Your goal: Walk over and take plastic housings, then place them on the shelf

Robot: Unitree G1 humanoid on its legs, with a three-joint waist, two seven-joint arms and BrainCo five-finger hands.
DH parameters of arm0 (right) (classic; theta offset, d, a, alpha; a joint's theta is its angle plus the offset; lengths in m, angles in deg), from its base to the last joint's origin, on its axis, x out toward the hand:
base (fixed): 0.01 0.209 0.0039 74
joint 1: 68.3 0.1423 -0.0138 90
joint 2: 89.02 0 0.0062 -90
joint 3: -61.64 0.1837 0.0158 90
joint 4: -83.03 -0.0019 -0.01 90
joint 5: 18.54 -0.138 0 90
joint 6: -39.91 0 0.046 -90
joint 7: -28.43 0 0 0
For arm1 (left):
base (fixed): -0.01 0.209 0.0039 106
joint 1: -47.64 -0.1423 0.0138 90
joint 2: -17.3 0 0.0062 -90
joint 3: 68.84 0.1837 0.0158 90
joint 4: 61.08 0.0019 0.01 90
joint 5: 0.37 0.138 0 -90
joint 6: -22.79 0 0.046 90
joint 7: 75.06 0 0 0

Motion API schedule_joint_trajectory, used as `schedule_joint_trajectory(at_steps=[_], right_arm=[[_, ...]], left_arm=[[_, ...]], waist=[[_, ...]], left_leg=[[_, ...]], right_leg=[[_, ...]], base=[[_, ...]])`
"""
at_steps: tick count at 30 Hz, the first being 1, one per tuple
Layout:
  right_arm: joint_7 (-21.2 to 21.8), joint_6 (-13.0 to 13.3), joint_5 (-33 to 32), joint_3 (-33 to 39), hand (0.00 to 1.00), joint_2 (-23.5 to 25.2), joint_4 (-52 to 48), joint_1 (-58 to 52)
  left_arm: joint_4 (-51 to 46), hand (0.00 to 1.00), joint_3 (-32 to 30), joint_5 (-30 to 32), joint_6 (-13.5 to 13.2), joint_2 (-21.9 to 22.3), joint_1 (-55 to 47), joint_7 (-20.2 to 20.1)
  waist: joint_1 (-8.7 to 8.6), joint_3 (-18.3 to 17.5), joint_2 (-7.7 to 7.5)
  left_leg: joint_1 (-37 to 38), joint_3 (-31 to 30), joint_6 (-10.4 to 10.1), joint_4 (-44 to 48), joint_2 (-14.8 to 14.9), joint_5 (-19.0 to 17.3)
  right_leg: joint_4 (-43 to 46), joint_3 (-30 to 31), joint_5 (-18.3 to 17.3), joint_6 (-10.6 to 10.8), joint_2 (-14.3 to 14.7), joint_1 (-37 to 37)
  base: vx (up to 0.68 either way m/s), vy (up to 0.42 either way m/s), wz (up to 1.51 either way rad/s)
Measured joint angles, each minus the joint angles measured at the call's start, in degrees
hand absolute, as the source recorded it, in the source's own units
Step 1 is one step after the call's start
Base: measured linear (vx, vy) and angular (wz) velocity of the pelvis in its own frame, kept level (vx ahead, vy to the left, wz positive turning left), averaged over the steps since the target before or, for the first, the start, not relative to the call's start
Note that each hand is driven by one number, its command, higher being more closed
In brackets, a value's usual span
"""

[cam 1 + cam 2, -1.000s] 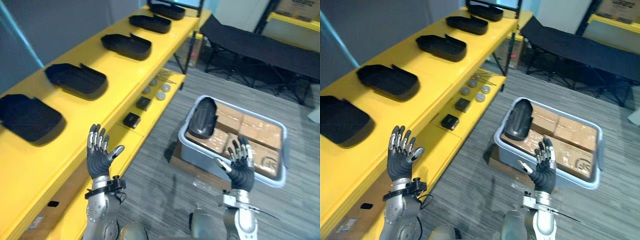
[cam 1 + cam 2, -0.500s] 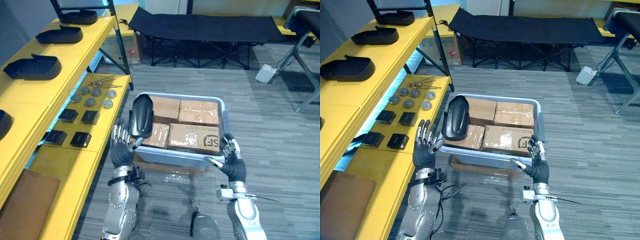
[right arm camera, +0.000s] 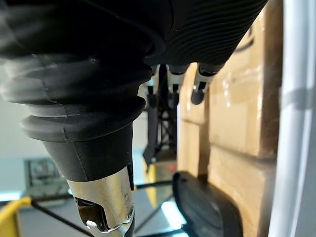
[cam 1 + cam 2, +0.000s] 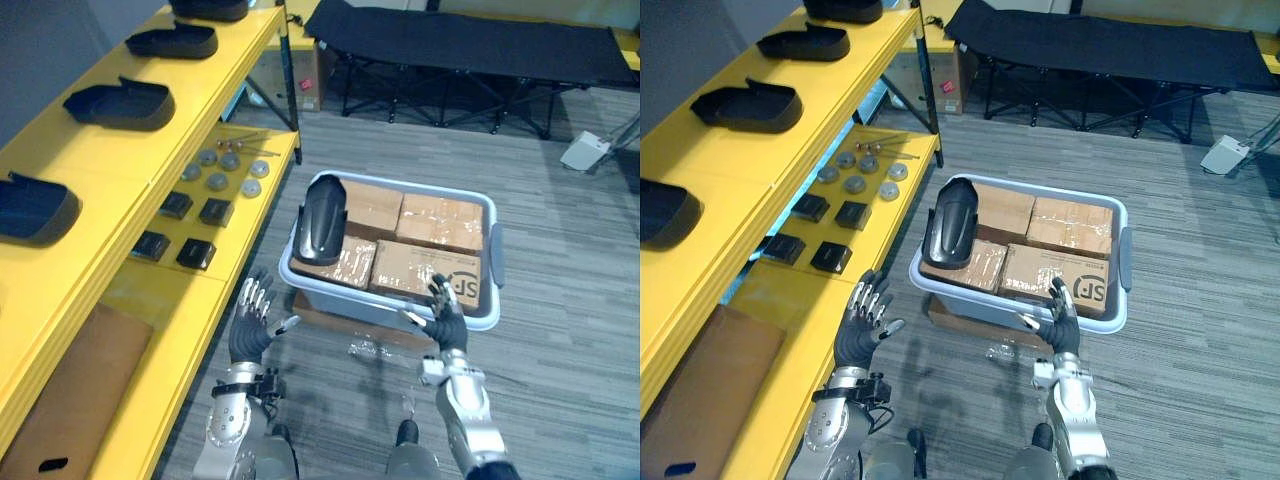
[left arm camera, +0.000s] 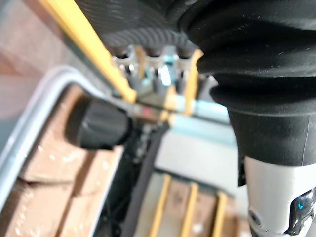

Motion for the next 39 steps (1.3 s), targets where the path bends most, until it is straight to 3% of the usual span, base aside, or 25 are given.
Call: schedule_joint_trajectory(at_steps=[4, 10, 13, 15, 16, 21, 29, 34, 35, 39], right_arm=[[-2.5, -2.2, -1.1, 2.3, 0.0, -3.8, 9.2, 14.2], [-5.4, -3.9, -3.2, 2.3, 0.0, -11.5, 26.8, 32.3], [-6.5, -4.2, -3.5, 2.2, 0.0, -16.1, 32.5, 40.4], [-7.4, -4.3, -3.9, 2.1, 0.0, -19.2, 35.5, 43.9], [-7.5, -4.4, -4.6, 2.0, 0.0, -19.6, 36.2, 44.5], [-9.6, -7.8, -6.3, 0.5, 0.0, -24.4, 40.5, 47.7], [-13.4, -16.9, -9.8, -0.6, 0.0, -28.7, 44.3, 51.0], [-12.0, -19.7, -9.6, -3.3, 0.0, -33.0, 45.0, 53.4], [-11.2, -19.9, -9.2, -4.1, 1.0, -34.2, 45.2, 53.4], [-8.5, -19.5, -7.5, -5.8, 1.0, -38.3, 45.4, 53.5]], left_arm=[[0.0, 0.0, 0.3, -0.7, 0.1, 0.0, 3.3, 0.2], [3.0, 0.0, 4.4, -3.2, -0.1, 0.5, 5.9, -0.3], [6.8, 0.0, 7.2, -4.6, -0.2, 0.8, 8.1, -0.6], [9.4, 0.0, 8.6, -5.3, -0.2, 1.3, 9.6, -0.6], [10.2, 0.0, 8.8, -5.4, -0.2, 1.4, 9.7, -0.5], [15.3, 0.0, 11.9, -5.8, -0.3, 2.4, 10.5, 0.2], [20.0, 0.0, 14.6, -10.3, -0.7, 2.7, 11.4, 3.2], [23.6, 0.0, 16.3, -12.6, -1.1, 3.0, 13.3, 4.4], [24.5, 0.0, 16.5, -13.7, -1.2, 3.2, 14.1, 4.5], [27.6, 0.0, 16.5, -14.6, -1.2, 4.5, 16.2, 5.1]], waist=[[2.67, 4.5, 1.2], [6.79, 6.3, 4.12], [8.41, 7.6, 6.7], [10.18, 8.7, 8.25], [10.75, 8.7, 8.3], [12.48, 9.8, 10.42], [14.71, 10.3, 11.52], [15.87, 10.1, 11.74], [16.14, 10.0, 11.89], [17.39, 9.2, 13.11]], left_leg=[[-3.0, -1.4, 0.2, 0.6, -0.4, 1.4], [-8.1, -4.9, 0.2, 1.7, -1.2, 2.8], [-11.4, -7.3, 0.2, 4.0, -1.9, 2.7], [-12.8, -7.6, 0.5, 5.1, -2.2, 2.5], [-13.3, -7.5, 0.5, 5.3, -2.2, 2.5], [-18.0, -8.6, 1.5, 10.4, -2.1, 1.1], [-22.3, -9.1, 1.8, 12.0, -2.1, 1.3], [-25.0, -9.1, 1.7, 12.8, -2.0, 1.4], [-25.7, -9.1, 1.7, 13.1, -2.1, 1.4], [-28.9, -9.8, 1.8, 15.5, -1.7, 0.7]], right_leg=[[-0.7, -1.3, 1.3, -0.4, 0.0, -1.5], [-0.9, -4.5, 2.1, -0.4, -0.1, -3.3], [1.0, -6.0, 2.1, -0.4, -0.8, -5.1], [2.2, -6.2, 2.1, -0.4, -1.2, -6.5], [2.6, -6.2, 2.0, -0.5, -1.4, -7.1], [5.1, -7.6, 1.5, -0.9, -2.0, -9.8], [6.1, -8.4, 1.3, -1.1, -2.3, -13.6], [7.5, -8.6, 1.5, -0.8, -2.7, -16.6], [7.9, -8.7, 1.4, -0.9, -2.8, -17.2], [8.8, -9.3, 1.2, -1.3, -2.5, -19.5]], base=[[-0.12, 0.012, 0.24], [0.0, 0.008, 0.3], [-0.01, 0.036, 0.24], [-0.06, 0.058, 0.09], [-0.08, 0.058, 0.03], [-0.1, 0.057, 0.03], [-0.08, 0.03, 0.01], [0.0, 0.001, -0.01], [0.0, 0.0, 0.0], [-0.01, 0.004, -0.02]])
